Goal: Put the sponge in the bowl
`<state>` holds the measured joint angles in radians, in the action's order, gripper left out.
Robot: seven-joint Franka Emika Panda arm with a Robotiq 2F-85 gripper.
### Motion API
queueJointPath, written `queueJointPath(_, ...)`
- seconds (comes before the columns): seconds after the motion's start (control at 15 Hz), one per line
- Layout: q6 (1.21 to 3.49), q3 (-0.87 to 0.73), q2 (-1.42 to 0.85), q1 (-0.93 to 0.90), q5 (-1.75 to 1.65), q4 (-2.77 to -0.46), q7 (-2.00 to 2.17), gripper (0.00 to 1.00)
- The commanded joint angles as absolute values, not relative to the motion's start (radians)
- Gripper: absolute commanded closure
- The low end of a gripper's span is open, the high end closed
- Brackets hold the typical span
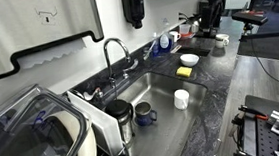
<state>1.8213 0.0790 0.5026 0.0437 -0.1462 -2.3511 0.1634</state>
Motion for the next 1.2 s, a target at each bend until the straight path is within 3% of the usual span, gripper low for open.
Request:
queueJointPath(0.0, 1.818, 0.071, 0.502, 0.034, -0.15, -2.349, 0.167, 0.0)
queueJointPath(0.4, 1.831, 0.059, 0.496, 0.043, -0.159, -2.35, 0.158, 0.0)
queueJointPath(1.13, 1.986, -0.141, 0.379, 0.046, -0.152, -2.376, -0.231, 0.0)
